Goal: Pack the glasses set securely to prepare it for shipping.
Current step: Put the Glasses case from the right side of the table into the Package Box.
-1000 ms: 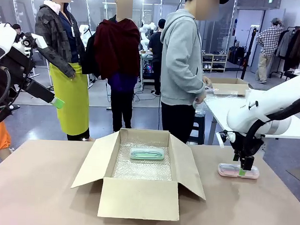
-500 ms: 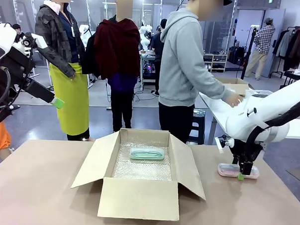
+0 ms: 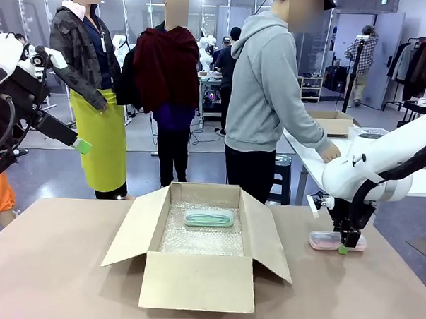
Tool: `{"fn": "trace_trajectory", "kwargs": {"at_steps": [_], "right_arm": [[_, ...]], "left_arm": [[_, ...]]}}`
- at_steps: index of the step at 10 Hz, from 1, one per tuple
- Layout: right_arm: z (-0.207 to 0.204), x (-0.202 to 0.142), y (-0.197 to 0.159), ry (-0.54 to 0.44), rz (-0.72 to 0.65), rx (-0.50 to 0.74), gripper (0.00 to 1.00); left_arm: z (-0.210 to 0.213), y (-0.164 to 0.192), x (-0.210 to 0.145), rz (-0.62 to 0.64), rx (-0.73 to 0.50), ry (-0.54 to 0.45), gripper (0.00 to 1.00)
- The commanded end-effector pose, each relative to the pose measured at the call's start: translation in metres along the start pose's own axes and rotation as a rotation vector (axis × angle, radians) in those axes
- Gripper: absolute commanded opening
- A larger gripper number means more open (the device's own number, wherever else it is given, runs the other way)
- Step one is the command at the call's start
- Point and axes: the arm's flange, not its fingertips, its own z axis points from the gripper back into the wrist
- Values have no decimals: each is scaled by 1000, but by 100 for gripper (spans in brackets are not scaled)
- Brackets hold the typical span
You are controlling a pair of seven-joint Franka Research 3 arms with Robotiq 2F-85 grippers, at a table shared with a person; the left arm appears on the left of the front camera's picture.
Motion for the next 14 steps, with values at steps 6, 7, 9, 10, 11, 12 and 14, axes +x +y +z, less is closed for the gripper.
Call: {"fn": "trace_trajectory", "kwargs": {"at_steps": [6, 7, 9, 10, 11, 12, 14], "right_arm": [[82, 10, 13, -54, -57, 14, 49], [108, 14, 17, -71, -62, 31, 49], [158, 28, 27, -82, -76, 39, 49], [176, 37, 32, -110, -84, 56, 49], [186, 49, 34, -91, -93, 53, 49], [195, 67, 33, -73, -104, 21, 49], [208, 123, 31, -105, -141, 35, 49]], "left_arm": [[2, 1, 0, 1, -17, -11, 100], [2, 1, 0, 1, -17, -11, 100], [2, 1, 0, 1, -17, -11, 100], [2, 1, 0, 1, -17, -11, 100], [2, 1, 0, 1, -17, -11, 100], [2, 1, 0, 1, -17, -11, 100], [2, 1, 0, 1, -17, -11, 100]]}}
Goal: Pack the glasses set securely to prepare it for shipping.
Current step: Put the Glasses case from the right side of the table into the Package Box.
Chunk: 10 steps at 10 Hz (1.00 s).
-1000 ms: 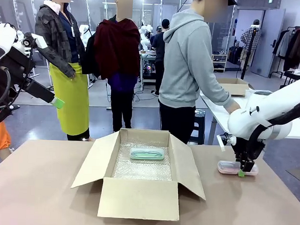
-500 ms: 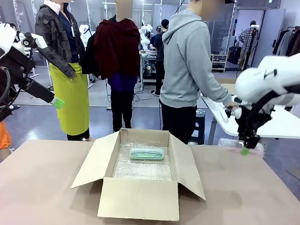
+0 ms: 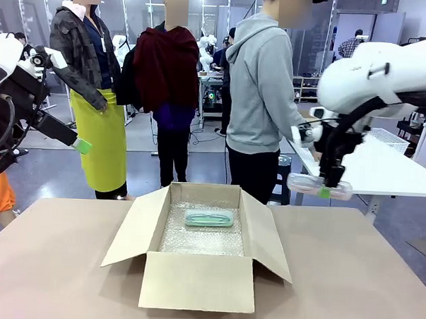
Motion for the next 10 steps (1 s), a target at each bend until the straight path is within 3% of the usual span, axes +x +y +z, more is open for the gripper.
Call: {"fn": "trace_trajectory", "kwargs": {"at_steps": [1, 5, 8, 10], "right_arm": [[-3, 60, 4, 16, -84, 23, 49], [-32, 172, 45, 1, -133, -33, 49], [-64, 217, 67, 25, -132, -3, 49], [-93, 233, 80, -23, -71, -41, 49]], "left_arm": [[2, 1, 0, 1, -17, -11, 100], [2, 1, 0, 1, -17, -11, 100], [2, 1, 0, 1, -17, -11, 100], [2, 1, 0, 1, -17, -11, 100]]}}
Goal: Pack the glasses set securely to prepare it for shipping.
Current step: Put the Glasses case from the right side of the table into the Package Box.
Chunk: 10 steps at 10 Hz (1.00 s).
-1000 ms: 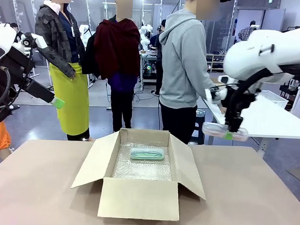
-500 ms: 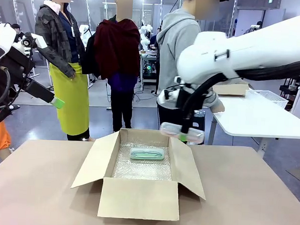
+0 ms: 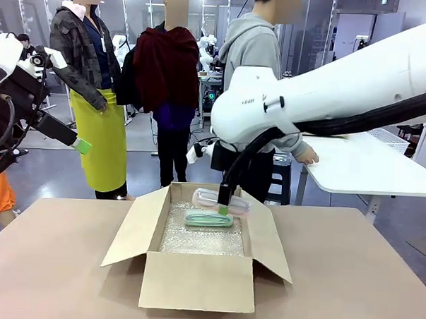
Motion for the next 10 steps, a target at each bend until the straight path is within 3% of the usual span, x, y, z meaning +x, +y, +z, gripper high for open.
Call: {"fn": "trace_trajectory", "kwargs": {"at_steps": [1, 3, 6, 10], "right_arm": [[-26, 9, 8, -2, 29, -51, 49], [-51, 19, 11, -16, 147, -101, 49], [-96, 27, 7, 24, 238, -77, 49], [-117, 24, 1, 37, 252, -51, 49]], "left_arm": [[2, 1, 0, 1, -17, -11, 100], [2, 1, 0, 1, -17, -11, 100], [2, 1, 0, 1, -17, -11, 100], [2, 1, 0, 1, -17, -11, 100]]}}
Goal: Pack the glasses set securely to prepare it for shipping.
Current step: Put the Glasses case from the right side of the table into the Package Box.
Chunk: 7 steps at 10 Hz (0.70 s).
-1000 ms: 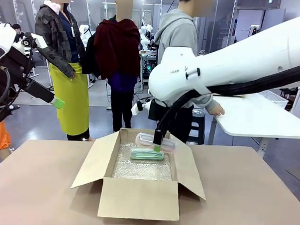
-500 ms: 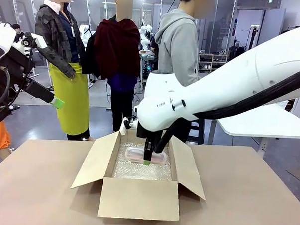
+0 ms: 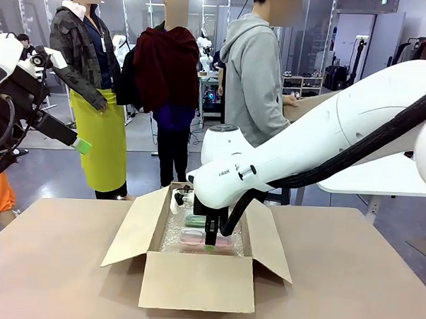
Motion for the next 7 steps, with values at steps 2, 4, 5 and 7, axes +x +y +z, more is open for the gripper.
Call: {"fn": "trace_trajectory", "kwargs": {"at_steps": [2, 4, 5, 7], "right_arm": [[13, 3, 2, 5, 33, -29, 100], [17, 2, 3, 4, 26, -19, 100], [19, -1, 3, 8, 21, -35, 100], [12, 4, -2, -7, 11, -20, 100]], "left_arm": [[2, 1, 0, 1, -17, -11, 100], [2, 1, 0, 1, -17, -11, 100], [2, 1, 0, 1, -17, -11, 100], [2, 1, 0, 1, -17, -11, 100]]}}
